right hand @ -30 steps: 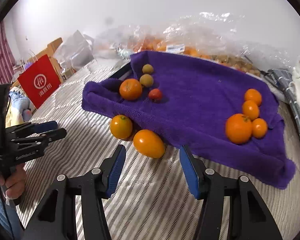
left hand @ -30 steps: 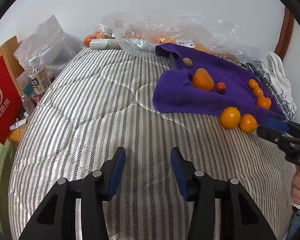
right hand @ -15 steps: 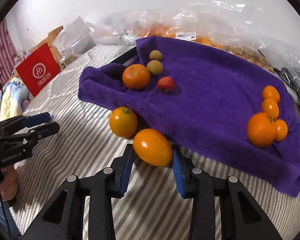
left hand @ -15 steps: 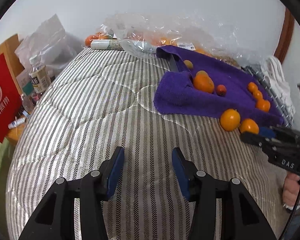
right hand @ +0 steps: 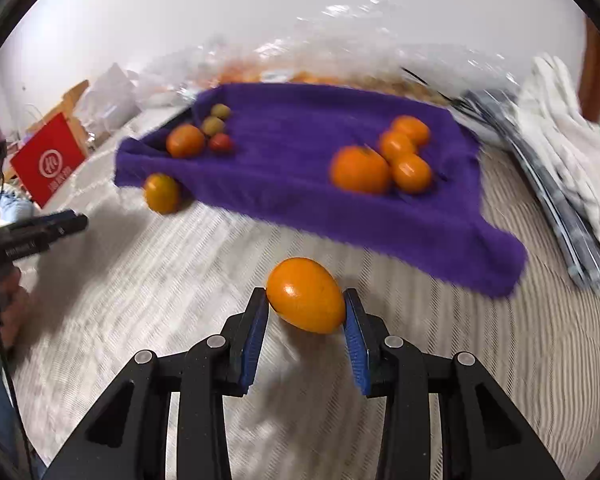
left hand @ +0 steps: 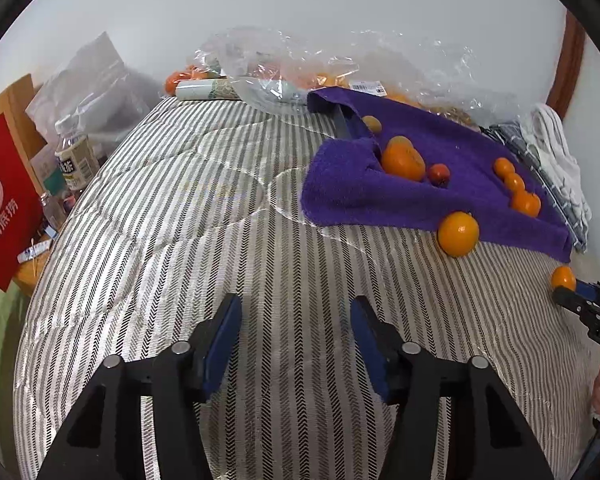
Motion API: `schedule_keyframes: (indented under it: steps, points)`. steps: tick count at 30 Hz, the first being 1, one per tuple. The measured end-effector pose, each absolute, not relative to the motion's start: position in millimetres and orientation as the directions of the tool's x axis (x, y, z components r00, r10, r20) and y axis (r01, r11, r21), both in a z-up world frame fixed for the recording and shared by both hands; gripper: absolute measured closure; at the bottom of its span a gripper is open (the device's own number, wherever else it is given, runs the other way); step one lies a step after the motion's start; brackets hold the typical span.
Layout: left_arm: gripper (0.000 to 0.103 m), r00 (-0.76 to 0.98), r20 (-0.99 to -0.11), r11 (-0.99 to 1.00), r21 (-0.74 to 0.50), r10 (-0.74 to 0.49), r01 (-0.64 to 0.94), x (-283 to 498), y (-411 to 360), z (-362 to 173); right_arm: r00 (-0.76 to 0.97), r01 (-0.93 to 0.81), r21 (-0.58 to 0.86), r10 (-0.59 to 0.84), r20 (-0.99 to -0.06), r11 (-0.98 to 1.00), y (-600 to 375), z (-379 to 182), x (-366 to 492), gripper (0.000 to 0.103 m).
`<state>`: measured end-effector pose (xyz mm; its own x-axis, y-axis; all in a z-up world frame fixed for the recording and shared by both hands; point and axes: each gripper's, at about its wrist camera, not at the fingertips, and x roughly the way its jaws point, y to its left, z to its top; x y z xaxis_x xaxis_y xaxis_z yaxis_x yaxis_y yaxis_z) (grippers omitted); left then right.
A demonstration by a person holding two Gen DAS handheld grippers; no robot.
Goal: Organize fruits
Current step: 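Grasp an oval yellow-orange fruit with the right gripper, then grasp an orange with the left gripper while the right gripper holds the oval fruit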
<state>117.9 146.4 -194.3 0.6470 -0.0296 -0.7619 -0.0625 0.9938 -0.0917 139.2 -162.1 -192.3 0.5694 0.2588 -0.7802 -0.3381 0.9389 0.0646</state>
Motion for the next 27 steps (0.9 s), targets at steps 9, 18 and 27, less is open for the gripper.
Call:
schedule_keyframes:
  steps: [9,18,27]
  points:
    - [0.046,0.645,-0.764,0.995,-0.083,-0.026,-0.057,118,145,-194,0.571,-0.336,0.092,0.28,-0.772,0.937,-181,-199,126,0.059]
    - [0.045,0.638,-0.77,0.997,-0.048,-0.002,-0.056,119,141,-195,0.581,-0.335,0.071,0.265,-0.769,0.939,-177,-200,136,0.066]
    - [0.047,0.625,-0.78,0.998,-0.065,-0.034,-0.027,114,131,-193,0.61,-0.304,0.083,0.261,-0.748,0.949,-184,-196,135,0.067]
